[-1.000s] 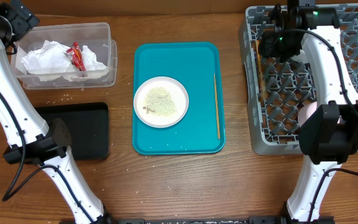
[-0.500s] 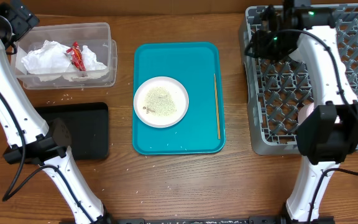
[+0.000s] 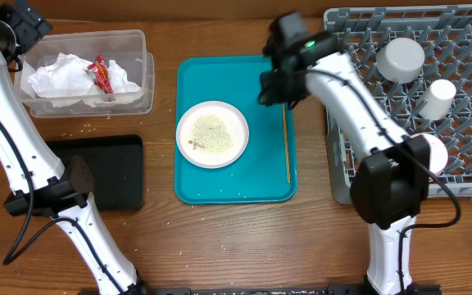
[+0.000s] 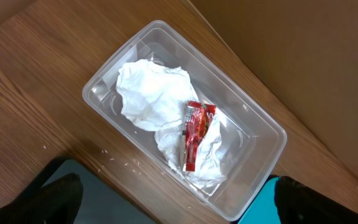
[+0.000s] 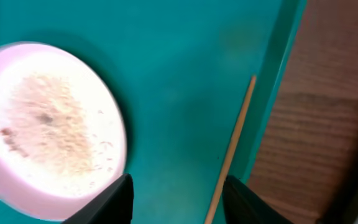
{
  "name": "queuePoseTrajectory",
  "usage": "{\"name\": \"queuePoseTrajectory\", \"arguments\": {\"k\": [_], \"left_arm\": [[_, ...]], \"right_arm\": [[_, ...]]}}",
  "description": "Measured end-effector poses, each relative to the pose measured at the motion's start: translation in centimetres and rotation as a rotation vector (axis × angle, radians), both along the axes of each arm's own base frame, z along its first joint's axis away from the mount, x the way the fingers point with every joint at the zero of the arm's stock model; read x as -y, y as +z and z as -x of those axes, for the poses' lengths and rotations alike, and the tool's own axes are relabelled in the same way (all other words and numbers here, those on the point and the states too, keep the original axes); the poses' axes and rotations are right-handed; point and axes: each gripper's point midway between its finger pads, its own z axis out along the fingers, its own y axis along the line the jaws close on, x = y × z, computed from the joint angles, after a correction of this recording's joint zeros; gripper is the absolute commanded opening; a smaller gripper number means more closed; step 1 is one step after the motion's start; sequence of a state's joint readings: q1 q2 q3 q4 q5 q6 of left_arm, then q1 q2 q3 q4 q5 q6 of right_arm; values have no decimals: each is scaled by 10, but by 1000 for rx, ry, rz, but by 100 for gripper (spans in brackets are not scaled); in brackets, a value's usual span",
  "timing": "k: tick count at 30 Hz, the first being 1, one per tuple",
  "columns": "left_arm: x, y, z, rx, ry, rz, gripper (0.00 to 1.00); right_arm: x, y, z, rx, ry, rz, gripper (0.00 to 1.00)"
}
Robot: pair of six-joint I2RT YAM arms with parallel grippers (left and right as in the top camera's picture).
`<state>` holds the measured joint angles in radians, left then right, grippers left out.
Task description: Sort waste into correct bins and load items into the dishwasher
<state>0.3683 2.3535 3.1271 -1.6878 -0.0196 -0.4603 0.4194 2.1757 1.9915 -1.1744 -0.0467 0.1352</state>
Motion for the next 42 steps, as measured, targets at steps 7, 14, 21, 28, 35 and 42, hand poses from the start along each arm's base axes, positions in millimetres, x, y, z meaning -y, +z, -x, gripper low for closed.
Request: {"name": "queuePoseTrajectory", "arguments": {"k": [7, 14, 21, 28, 35, 42], "left_arm": [[0, 0, 0, 0, 0, 0, 100], [0, 0, 0, 0, 0, 0, 100], [0, 0, 0, 0, 0, 0, 100], [0, 0, 0, 0, 0, 0, 100], [0, 0, 0, 0, 0, 0, 100], [0, 0, 0, 0, 0, 0, 100]], "right_arm": [[20, -59, 18, -56, -134, 103, 44], [25, -68, 18, -54, -175, 110, 43], [25, -80, 19, -48, -182, 106, 43], [25, -88, 26, -74, -181, 100, 42], [20, -88, 26, -79, -177, 71, 38], [21, -99, 25, -58, -179, 70, 38]]}}
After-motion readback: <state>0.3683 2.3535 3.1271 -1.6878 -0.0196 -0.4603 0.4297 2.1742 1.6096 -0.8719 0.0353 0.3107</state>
